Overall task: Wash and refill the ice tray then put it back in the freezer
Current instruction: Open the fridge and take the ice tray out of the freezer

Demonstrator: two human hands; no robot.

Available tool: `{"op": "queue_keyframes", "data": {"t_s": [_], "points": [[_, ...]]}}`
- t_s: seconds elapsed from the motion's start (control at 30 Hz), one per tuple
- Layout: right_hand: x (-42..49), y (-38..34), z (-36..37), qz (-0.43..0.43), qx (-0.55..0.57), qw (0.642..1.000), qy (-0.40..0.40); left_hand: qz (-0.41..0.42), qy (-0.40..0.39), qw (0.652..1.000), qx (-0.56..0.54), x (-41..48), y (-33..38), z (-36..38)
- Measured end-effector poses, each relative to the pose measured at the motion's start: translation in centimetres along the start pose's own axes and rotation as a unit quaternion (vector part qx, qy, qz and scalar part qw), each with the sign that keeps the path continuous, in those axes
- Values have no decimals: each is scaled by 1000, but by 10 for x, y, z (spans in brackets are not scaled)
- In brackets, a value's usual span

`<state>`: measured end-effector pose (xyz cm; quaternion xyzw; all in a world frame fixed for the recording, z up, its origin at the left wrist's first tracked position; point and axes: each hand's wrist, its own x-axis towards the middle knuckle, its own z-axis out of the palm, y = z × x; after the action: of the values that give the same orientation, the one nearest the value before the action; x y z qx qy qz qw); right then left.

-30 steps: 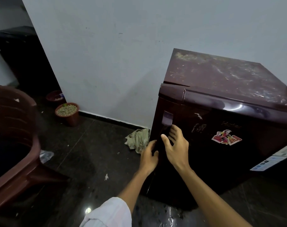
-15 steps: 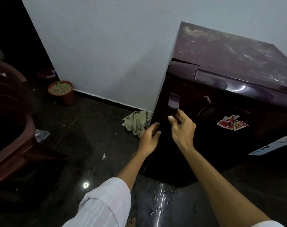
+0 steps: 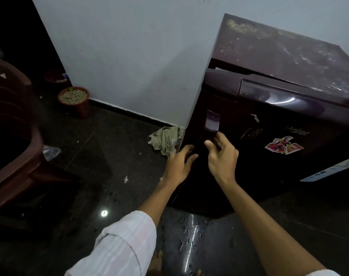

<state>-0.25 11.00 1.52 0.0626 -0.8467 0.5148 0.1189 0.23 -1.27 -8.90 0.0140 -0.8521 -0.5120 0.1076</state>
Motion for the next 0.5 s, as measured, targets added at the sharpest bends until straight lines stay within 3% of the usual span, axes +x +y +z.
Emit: {"op": "queue_keyframes", "data": {"t_s": [0.5], "points": [[-90,11,-46,1,71,997,-34,17,84,996,38,-109,25,27]]}}
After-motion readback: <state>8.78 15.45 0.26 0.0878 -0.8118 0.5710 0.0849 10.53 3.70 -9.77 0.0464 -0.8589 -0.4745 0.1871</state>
